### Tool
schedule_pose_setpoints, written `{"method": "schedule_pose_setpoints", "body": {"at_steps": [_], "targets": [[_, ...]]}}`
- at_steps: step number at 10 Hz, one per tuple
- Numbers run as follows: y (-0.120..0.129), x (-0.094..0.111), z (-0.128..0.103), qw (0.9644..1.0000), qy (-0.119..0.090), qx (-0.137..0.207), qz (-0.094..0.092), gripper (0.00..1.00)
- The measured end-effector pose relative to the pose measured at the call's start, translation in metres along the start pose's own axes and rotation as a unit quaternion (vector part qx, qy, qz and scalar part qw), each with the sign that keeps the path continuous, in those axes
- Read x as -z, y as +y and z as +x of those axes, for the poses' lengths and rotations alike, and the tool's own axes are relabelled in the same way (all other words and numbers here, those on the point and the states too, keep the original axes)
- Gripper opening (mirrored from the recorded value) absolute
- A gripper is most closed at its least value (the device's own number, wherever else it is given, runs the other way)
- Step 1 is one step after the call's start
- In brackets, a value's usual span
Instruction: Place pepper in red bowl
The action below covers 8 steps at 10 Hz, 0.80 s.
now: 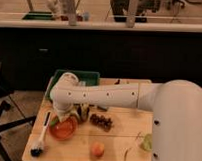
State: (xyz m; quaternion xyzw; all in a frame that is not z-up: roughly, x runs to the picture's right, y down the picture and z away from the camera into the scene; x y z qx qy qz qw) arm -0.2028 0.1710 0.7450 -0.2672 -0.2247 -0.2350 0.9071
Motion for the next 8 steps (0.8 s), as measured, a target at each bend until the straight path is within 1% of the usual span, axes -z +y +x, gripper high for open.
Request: {"method": "schedule_pose_setpoints", "body": {"at_steps": [2,3,5,7,8], "targets": [[-0.0019,-0.0055,-0.0001,0.9997,-0.013,0.018,-0.007,0.0],[-0.0018,-0.0089,0.0013,0.9991,-0.023,0.033,-0.014,0.0],[-0.0009,-0.0116,0.0029,0.9976,-0.038,0.053,-0.022,0.0],[0.0002,-0.0115,0.0039,0.9936,-0.055,0.093,-0.033,0.0],[0.0009,-0.0109,0.0024,0.9898,-0.064,0.121,-0.038,0.0]]}}
